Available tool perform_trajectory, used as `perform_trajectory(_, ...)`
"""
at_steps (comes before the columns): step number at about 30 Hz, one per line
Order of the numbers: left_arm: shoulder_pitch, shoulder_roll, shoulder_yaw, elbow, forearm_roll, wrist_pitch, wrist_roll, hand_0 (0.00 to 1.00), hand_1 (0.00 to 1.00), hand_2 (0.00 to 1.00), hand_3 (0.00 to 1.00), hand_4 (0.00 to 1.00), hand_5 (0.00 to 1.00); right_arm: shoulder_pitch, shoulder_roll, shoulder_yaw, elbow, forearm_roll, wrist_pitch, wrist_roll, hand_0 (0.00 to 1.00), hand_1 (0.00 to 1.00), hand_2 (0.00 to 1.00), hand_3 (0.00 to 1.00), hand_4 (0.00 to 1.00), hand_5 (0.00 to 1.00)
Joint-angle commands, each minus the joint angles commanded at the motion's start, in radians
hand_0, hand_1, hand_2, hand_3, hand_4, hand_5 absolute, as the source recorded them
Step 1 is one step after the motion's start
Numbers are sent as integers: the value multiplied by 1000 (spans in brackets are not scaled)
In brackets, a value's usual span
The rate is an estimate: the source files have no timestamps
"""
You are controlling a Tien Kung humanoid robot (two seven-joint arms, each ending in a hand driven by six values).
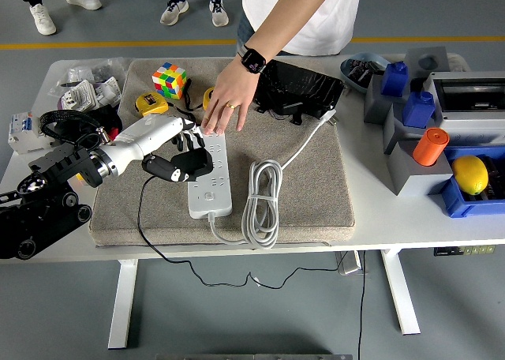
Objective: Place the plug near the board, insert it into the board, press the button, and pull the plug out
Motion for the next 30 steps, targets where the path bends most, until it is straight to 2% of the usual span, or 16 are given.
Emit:
perform_trajectory(11, -79, -37, 104, 110, -16, 17, -20, 392, 399, 420, 531, 882, 27, 3, -3, 0, 2, 0, 0, 0, 709, 714, 716, 604, 998, 619)
perform_trajectory(19, -105, -48, 123, 150, -23, 17, -25, 405, 407, 422, 531, 884, 42, 2, -1, 2, 3, 0, 1, 0, 709, 713, 716, 605, 998, 620)
perform_trajectory(30, -122, -47, 161, 172, -33, 14, -39, 414, 414, 427, 531, 889, 52, 3, -3, 9, 5, -3, 1, 1, 711, 713, 716, 605, 998, 619)
